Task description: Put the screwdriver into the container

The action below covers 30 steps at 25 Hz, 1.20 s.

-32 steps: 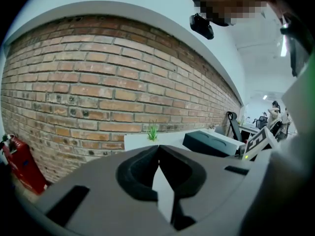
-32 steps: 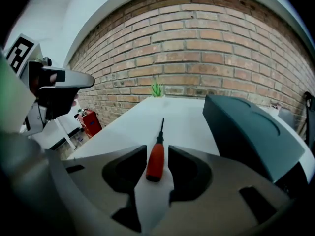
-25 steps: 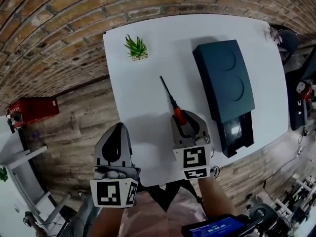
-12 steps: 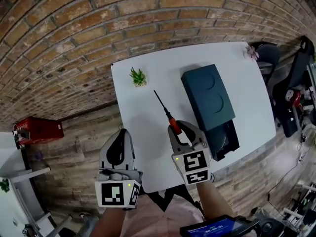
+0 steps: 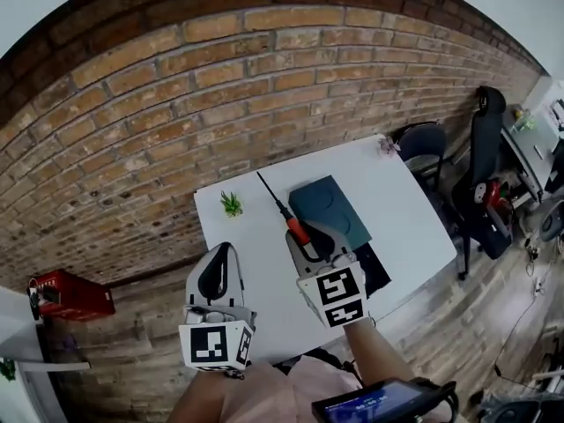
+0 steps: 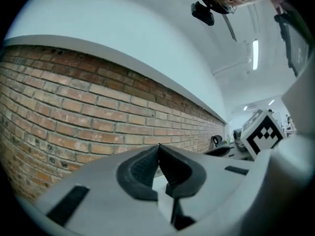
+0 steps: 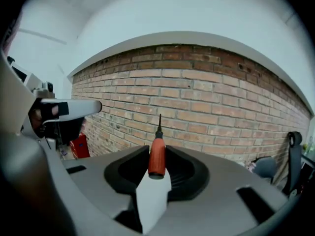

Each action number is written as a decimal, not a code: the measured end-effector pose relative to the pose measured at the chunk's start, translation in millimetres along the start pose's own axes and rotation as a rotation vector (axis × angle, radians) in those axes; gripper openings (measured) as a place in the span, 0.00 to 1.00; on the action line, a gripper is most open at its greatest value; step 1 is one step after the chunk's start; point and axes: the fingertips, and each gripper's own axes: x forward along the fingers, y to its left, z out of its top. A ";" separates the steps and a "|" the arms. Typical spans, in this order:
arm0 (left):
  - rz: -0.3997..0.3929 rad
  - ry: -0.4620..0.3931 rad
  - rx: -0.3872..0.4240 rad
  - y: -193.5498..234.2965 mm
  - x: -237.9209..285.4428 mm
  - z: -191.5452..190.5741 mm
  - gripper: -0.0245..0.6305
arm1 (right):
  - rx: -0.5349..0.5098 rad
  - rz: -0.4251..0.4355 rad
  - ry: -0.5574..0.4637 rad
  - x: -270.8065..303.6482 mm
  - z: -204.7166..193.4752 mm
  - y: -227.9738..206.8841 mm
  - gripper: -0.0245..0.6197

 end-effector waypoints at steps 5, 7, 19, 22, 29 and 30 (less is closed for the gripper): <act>0.035 -0.031 0.021 -25.9 -12.6 14.6 0.06 | -0.034 0.015 -0.065 -27.2 17.9 -14.6 0.20; 0.066 -0.035 0.025 -33.9 -15.9 16.2 0.06 | -0.047 0.035 -0.075 -35.4 17.0 -21.4 0.20; 0.161 -0.013 0.017 -120.7 -23.3 1.4 0.06 | -0.102 0.153 0.011 -108.6 -63.3 -78.3 0.20; 0.175 0.005 0.014 -138.0 -24.2 -7.5 0.06 | -0.109 0.181 0.054 -123.0 -91.5 -89.0 0.20; 0.198 0.046 -0.003 -167.8 -23.0 -36.6 0.06 | -0.125 0.218 0.146 -145.0 -158.4 -115.4 0.20; 0.203 0.054 -0.010 -171.4 -22.7 -41.7 0.06 | -0.130 0.227 0.163 -148.2 -168.6 -117.1 0.20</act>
